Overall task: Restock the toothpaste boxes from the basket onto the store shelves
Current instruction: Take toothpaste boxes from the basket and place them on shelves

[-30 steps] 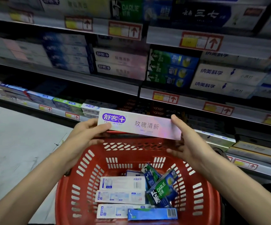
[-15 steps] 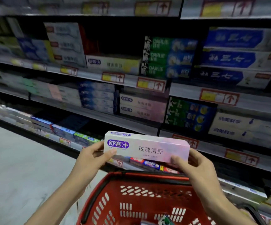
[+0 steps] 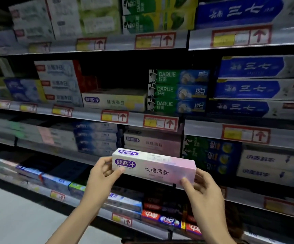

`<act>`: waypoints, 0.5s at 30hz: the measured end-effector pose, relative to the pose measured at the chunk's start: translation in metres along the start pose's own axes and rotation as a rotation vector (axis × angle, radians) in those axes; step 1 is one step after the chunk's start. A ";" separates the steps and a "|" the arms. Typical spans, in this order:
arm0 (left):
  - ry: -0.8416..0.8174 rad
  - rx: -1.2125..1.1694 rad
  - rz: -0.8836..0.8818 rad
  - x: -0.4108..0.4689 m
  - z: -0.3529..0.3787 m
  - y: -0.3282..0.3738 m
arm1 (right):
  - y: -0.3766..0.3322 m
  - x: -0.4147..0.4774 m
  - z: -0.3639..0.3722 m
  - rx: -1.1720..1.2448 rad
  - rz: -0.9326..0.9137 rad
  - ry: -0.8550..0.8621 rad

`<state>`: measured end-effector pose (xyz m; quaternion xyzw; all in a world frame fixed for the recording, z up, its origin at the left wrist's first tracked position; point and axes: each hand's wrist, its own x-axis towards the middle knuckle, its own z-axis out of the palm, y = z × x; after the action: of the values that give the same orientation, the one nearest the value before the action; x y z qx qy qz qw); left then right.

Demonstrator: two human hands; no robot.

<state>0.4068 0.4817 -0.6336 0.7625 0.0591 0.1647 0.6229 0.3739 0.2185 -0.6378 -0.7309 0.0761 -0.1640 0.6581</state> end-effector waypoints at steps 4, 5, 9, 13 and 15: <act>0.050 0.111 0.102 0.037 0.011 -0.002 | 0.006 0.023 0.016 -0.034 -0.031 0.031; 0.072 0.130 0.128 0.045 0.013 -0.003 | 0.007 0.029 0.020 -0.046 -0.053 0.050; 0.169 0.137 0.149 0.078 0.019 -0.009 | 0.004 0.057 0.038 -0.090 -0.122 0.144; 0.270 0.095 0.150 0.102 0.027 -0.009 | 0.001 0.085 0.056 -0.104 -0.134 0.207; 0.309 0.018 0.154 0.110 0.034 -0.009 | -0.002 0.098 0.061 -0.083 -0.141 0.231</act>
<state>0.5217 0.4843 -0.6284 0.7358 0.0970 0.3265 0.5853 0.4862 0.2437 -0.6266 -0.7373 0.1063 -0.2895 0.6010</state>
